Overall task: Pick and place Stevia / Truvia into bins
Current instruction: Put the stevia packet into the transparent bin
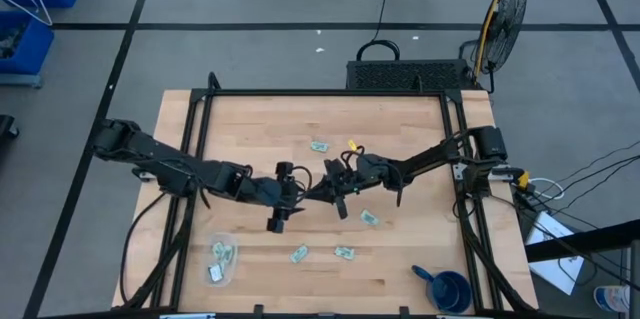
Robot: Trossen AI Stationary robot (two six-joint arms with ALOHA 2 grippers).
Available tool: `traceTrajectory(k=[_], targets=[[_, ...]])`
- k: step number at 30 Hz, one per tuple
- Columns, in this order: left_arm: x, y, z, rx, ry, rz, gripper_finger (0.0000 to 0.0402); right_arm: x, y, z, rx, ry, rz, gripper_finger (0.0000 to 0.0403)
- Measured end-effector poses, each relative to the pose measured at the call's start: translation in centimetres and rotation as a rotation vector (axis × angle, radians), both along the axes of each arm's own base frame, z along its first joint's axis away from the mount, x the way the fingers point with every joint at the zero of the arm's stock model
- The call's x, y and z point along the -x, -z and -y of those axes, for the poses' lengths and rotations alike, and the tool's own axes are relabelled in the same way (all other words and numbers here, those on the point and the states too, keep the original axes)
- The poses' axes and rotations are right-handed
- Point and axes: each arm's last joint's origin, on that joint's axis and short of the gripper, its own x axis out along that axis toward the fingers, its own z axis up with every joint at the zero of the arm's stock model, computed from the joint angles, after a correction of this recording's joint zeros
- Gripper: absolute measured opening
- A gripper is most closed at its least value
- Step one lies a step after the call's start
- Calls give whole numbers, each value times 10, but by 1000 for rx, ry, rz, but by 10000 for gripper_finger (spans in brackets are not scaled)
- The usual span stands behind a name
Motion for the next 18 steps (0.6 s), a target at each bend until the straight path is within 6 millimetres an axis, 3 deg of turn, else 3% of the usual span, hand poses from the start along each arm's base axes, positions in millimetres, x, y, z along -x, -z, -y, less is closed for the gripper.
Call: traceTrajectory(k=[5, 18], targets=[[-1, -1, -2, 12, -14, 8, 202, 0, -1, 0, 15, 0, 19, 0], [-3, -1, -10, 32, -30, 1, 13, 0, -1, 0, 111, -8, 38, 1]])
